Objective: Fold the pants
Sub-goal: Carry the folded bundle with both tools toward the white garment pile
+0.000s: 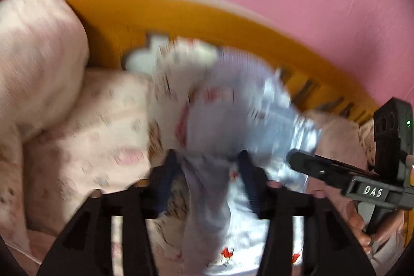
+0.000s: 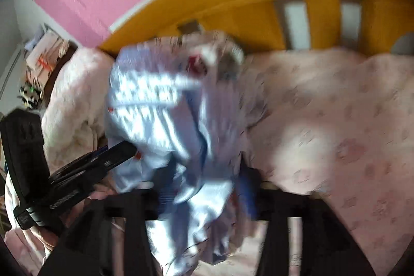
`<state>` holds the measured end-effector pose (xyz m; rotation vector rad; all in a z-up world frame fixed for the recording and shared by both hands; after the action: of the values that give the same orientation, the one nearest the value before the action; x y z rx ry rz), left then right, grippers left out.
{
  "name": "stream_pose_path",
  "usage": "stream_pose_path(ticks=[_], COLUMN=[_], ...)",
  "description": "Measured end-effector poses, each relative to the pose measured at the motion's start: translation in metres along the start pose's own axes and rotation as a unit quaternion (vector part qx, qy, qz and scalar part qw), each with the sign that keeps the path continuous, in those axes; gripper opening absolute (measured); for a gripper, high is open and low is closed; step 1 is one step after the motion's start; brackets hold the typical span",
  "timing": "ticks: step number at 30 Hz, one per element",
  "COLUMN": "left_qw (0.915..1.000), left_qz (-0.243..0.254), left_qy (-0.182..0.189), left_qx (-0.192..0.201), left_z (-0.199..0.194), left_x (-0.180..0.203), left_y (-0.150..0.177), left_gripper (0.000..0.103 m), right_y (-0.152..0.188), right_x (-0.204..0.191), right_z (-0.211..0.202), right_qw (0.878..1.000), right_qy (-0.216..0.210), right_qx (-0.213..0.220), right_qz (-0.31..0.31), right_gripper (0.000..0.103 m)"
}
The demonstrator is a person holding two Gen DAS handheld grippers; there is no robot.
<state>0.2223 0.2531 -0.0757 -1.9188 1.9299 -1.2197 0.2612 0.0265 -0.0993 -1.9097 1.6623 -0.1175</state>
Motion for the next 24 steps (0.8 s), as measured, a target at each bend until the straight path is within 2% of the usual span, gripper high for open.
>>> stream_pose_path(ticks=[1, 2, 5, 6, 7, 8, 9, 11, 13, 15, 17, 18, 20, 21, 22, 23, 24], left_qw=[0.9998, 0.9996, 0.9993, 0.9989, 0.9978, 0.9964, 0.995, 0.9966, 0.9972, 0.996, 0.996, 0.9967, 0.9994, 0.9986, 0.9967, 0.9958, 0.9968], left_qz=[0.001, -0.001, -0.011, -0.015, -0.02, -0.027, -0.034, -0.02, 0.005, 0.019, 0.031, 0.036, 0.034, 0.03, 0.029, 0.029, 0.028], left_qy=[0.005, 0.012, 0.03, 0.044, 0.061, 0.075, 0.087, 0.078, 0.072, 0.067, 0.051, 0.044, -0.009, -0.042, -0.073, -0.085, -0.075], left_qx=[0.017, 0.026, 0.02, 0.006, -0.013, -0.028, -0.036, -0.019, 0.021, 0.056, 0.066, 0.059, 0.008, -0.009, -0.02, -0.019, -0.004], left_z=[-0.008, -0.011, -0.005, 0.004, 0.012, 0.022, 0.027, 0.026, 0.005, -0.013, -0.021, -0.018, 0.003, 0.014, 0.022, 0.023, 0.016], left_x=[0.002, 0.001, -0.005, -0.006, -0.007, -0.008, -0.006, -0.002, 0.009, 0.016, 0.02, 0.019, 0.01, 0.003, -0.003, -0.007, -0.006], left_y=[-0.007, -0.015, -0.033, -0.036, -0.035, -0.035, -0.032, -0.032, -0.035, -0.049, -0.064, -0.071, -0.078, -0.078, -0.076, -0.074, -0.072], left_gripper=[0.066, 0.066, 0.065, 0.064, 0.052, 0.039, 0.016, 0.01, 0.007, 0.007, 0.007, 0.008, 0.014, 0.019, 0.024, 0.025, 0.026], right_y=[-0.008, -0.016, -0.027, -0.028, -0.03, -0.029, -0.029, -0.031, -0.04, -0.055, -0.07, -0.076, -0.086, -0.086, -0.086, -0.086, -0.083], right_x=[0.002, -0.007, -0.012, -0.014, -0.018, -0.022, -0.026, -0.031, -0.038, -0.047, -0.054, -0.057, -0.062, -0.061, -0.058, -0.056, -0.051], right_z=[-0.008, -0.001, 0.011, 0.02, 0.029, 0.035, 0.038, 0.034, 0.023, 0.009, 0.0, 0.001, 0.017, 0.028, 0.037, 0.041, 0.035], right_qw=[1.0, 1.0, 0.999, 0.998, 0.997, 0.996, 0.996, 0.996, 0.996, 0.995, 0.994, 0.994, 0.996, 0.997, 0.997, 0.996, 0.995], right_qy=[-0.008, -0.009, -0.022, -0.032, -0.034, -0.037, -0.041, -0.044, -0.066, -0.084, -0.091, -0.081, -0.034, -0.013, 0.022, 0.045, 0.045], right_qx=[0.012, 0.009, -0.024, -0.043, -0.059, -0.066, -0.066, -0.044, -0.013, 0.018, 0.042, 0.046, 0.039, 0.029, 0.018, 0.025, 0.04], right_qz=[-0.006, -0.014, -0.028, -0.035, -0.038, -0.04, -0.043, -0.059, -0.054, -0.051, -0.049, -0.054, -0.066, -0.069, -0.075, -0.078, -0.075], right_gripper=[0.066, 0.066, 0.065, 0.056, 0.049, 0.031, 0.02, 0.012, 0.011, 0.01, 0.01, 0.01, 0.014, 0.031, 0.043, 0.062, 0.063])
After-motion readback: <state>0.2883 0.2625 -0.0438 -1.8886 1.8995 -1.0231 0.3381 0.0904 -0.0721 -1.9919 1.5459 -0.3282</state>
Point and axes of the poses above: each gripper's, at about its wrist camera, not at the fingertips, and z roughly the way its jaws point, x to its right, y to its underside, the point moved 5 cm from there along z, roughly the way its jaws point, and after that the axes turned 10 degrees about y, right-handed, at the moved point
